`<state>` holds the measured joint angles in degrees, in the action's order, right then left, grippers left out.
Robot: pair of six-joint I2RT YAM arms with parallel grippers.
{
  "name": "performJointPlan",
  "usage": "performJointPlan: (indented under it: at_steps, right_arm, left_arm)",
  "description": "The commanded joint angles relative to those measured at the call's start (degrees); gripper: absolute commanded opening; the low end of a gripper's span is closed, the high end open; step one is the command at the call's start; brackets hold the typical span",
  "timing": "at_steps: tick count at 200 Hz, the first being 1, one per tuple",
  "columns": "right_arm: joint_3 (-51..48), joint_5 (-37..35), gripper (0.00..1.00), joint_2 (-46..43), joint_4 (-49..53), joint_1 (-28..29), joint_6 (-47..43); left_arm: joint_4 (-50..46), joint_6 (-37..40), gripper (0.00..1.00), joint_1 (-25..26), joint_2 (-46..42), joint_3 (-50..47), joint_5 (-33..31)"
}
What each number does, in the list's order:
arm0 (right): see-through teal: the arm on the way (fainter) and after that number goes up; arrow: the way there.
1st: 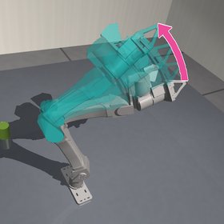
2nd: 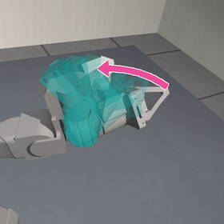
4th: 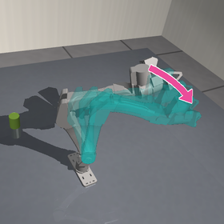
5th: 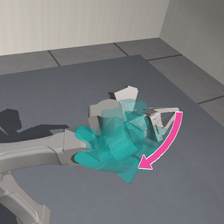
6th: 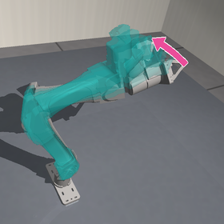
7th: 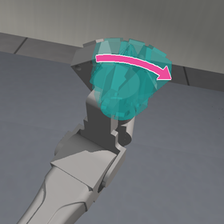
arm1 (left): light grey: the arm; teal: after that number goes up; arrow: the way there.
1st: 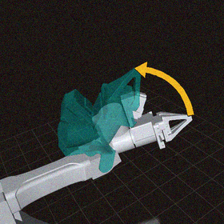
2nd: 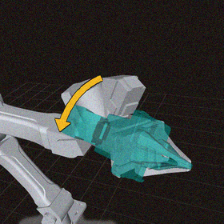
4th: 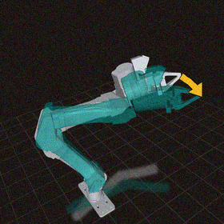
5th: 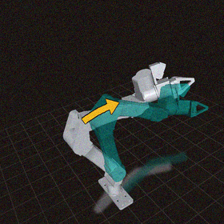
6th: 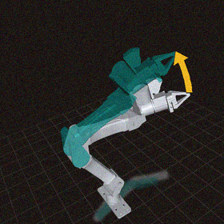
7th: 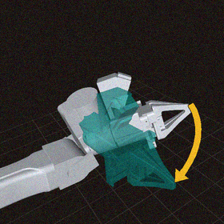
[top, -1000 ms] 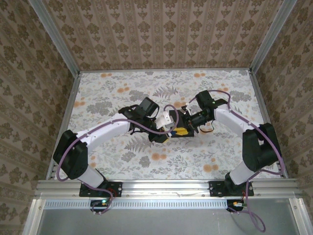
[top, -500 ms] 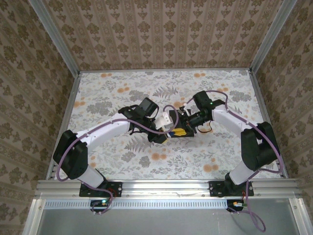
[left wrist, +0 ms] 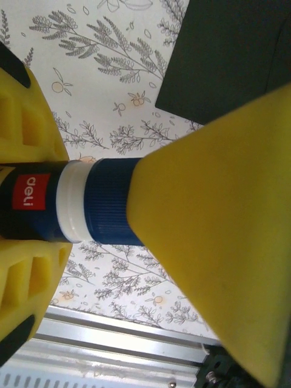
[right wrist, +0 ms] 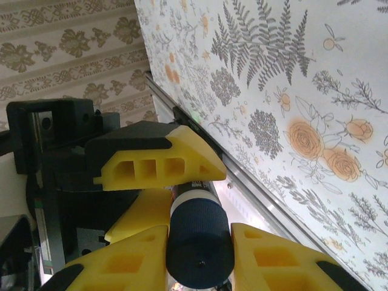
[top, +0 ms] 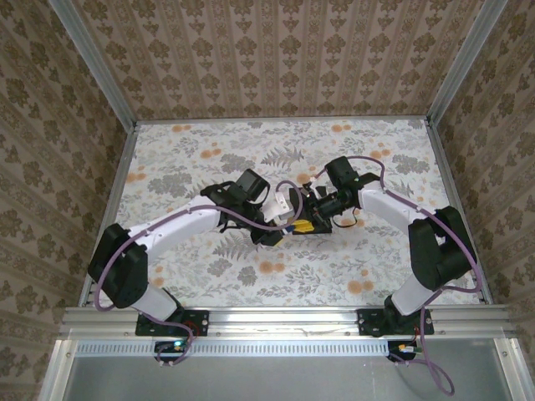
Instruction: Place the letter into the envelope and seal it
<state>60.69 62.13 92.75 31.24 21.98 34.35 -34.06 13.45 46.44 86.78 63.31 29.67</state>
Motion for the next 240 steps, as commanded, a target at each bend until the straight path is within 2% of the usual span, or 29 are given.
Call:
performJointPlan:
  at_steps: [1,47,101,165,240]
  right_arm:
    - [-0.97,3.37,0.27,0.15,-3.12,2.72,2.31]
    - [-1.63,4.40,0.26,-0.04,-5.05,2.72,3.88]
    - [-0.84,6.14,0.26,0.50,-3.51,3.24,2.50]
    - [-0.11,5.54,0.26,1.51,-4.29,6.57,2.79]
    - [-0.28,4.72,0.24,2.25,-8.45,8.68,5.96]
  left_arm:
    - [15.35,-3.07,0.00,0.66,-2.74,-0.34,-0.84]
    - [21.53,-6.07,0.00,1.13,-4.12,-2.94,-1.68]
    - [20.35,-4.72,0.00,1.65,-3.38,-2.46,-0.40]
    - [17.97,-2.47,0.00,1.60,-1.18,0.41,1.09]
    - [20.54,-2.80,0.00,1.50,-1.31,0.61,-1.09]
